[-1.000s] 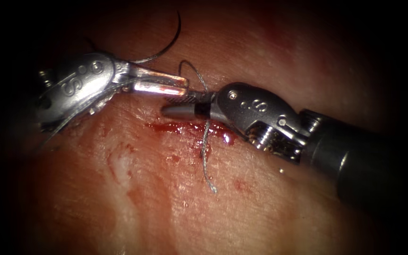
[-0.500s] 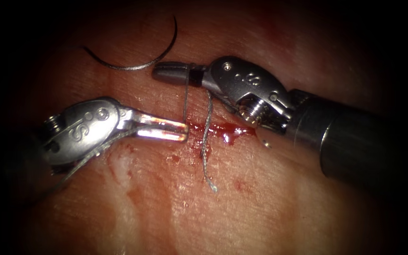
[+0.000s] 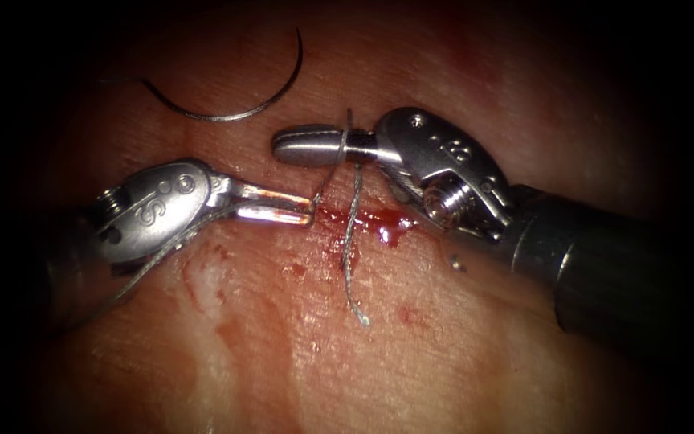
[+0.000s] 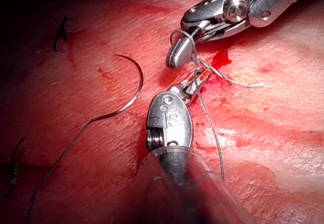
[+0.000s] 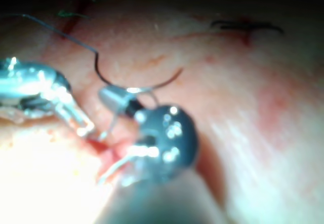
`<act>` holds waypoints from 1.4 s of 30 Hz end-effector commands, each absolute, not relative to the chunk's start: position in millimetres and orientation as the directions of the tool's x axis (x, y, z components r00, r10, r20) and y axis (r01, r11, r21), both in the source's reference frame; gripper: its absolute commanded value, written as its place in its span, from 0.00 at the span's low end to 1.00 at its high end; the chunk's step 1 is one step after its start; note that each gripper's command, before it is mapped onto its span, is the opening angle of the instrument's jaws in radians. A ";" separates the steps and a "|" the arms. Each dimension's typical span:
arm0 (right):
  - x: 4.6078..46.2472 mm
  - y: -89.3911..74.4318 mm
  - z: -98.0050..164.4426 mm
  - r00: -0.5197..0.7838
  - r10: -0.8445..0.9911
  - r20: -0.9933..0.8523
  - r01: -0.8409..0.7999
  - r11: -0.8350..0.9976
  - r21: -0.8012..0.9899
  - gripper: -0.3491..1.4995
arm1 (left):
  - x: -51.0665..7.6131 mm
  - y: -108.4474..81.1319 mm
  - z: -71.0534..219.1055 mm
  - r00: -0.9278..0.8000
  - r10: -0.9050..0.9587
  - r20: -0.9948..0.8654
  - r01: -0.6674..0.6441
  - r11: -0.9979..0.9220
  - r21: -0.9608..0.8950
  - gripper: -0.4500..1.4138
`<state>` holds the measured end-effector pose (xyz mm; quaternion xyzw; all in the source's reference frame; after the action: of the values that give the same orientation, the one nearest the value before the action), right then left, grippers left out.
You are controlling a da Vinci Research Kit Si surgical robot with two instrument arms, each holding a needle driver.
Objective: Wound Closure
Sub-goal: Wrap the long suture end once around the right gripper, then grab the short suture end with the right gripper.
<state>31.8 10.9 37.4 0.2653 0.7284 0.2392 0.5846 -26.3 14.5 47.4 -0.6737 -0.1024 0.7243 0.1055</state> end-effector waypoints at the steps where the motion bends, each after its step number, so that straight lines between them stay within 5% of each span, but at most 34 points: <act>1: 31.5 11.7 37.5 -0.190 0.664 -0.723 0.109 0.746 0.656 0.05 | -26.5 14.8 48.5 -0.070 0.291 -0.954 -0.018 -0.957 -0.291 0.00; 12: 30.1 10.9 37.2 -0.101 0.603 -0.791 0.231 0.788 0.571 0.25 | -26.6 15.1 48.7 -0.071 0.298 -0.952 -0.021 -0.955 -0.297 0.00; 14: 30.1 10.5 36.9 -0.056 0.557 -0.828 0.309 0.799 0.517 0.36 | -26.7 15.2 48.6 -0.071 0.299 -0.952 -0.023 -0.954 -0.298 0.00; 30: 32.8 10.6 35.3 0.159 0.312 -0.937 0.611 0.714 0.342 0.39 | -27.6 15.3 47.8 -0.070 0.305 -0.950 -0.026 -0.952 -0.304 0.00; 36: 33.0 11.4 35.0 0.202 0.195 -0.960 0.681 0.676 0.280 0.55 | -27.6 15.1 47.4 -0.068 0.307 -0.949 -0.021 -0.952 -0.306 0.00; 42: 32.0 10.8 34.9 0.199 0.156 -0.968 0.740 0.624 0.253 0.59 | -27.5 15.2 47.4 -0.067 0.307 -0.949 -0.019 -0.952 -0.306 0.00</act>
<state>31.5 10.0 34.7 0.3797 0.5911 -0.2195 0.6770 -27.1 14.7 46.7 -0.6725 -0.1082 0.7232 0.1137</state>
